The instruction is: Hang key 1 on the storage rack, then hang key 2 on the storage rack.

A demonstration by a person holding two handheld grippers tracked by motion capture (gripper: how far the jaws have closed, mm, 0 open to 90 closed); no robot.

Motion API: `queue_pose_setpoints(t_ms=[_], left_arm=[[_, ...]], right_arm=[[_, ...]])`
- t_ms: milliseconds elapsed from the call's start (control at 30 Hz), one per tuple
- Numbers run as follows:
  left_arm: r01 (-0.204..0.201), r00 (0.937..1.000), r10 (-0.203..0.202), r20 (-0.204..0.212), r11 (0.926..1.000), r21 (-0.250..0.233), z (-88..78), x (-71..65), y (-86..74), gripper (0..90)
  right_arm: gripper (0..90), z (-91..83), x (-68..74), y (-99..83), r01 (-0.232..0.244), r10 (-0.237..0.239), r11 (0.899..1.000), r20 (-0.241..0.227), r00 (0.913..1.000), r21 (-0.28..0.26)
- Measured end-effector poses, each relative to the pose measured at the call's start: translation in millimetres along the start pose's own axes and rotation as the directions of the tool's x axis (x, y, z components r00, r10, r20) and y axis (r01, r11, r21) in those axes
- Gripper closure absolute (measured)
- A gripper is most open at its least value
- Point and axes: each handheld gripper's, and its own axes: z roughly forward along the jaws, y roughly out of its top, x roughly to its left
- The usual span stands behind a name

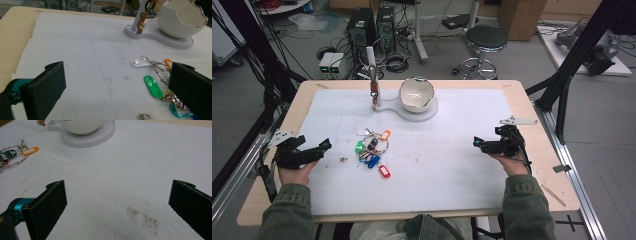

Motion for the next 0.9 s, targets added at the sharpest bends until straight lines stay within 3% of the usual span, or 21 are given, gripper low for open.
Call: queue_pose_setpoints(t_ms=[200,300,400,633,900], left_arm=[[-0.006,1.0,0.006,0.0,0.9999,0.011,0.7,-1.2,0.0,1.7],[-0.033,0.9995,0.033,-0.003,0.9992,0.024,1.7,-3.9,0.6,1.7],[-0.043,0.9991,0.043,0.007,0.9985,0.034,3.4,-5.9,1.3,1.7],[-0.108,0.9941,0.107,0.017,0.9934,0.039,7.0,-15.0,9.5,1.7],[-0.149,0.9868,0.147,0.069,0.9881,0.035,12.2,-31.5,20.9,1.7]], right_arm=[[0.6,-0.4,-0.9,-13.5,0.004,-0.004,1.0,0.037,0.9993,-0.001],[0.6,-1.9,0.1,-19.0,0.02,-0.019,1.0,0.07,0.9974,-0.018],[0.6,-1.8,1.0,-23.5,0.022,-0.02,0.999,0.078,0.9968,-0.026],[0.6,-4.2,3.1,-23.9,0.034,-0.03,0.998,0.087,0.9958,-0.045],[0.6,-8.3,3.2,-24.0,0.043,-0.037,0.997,0.093,0.9949,-0.064]])
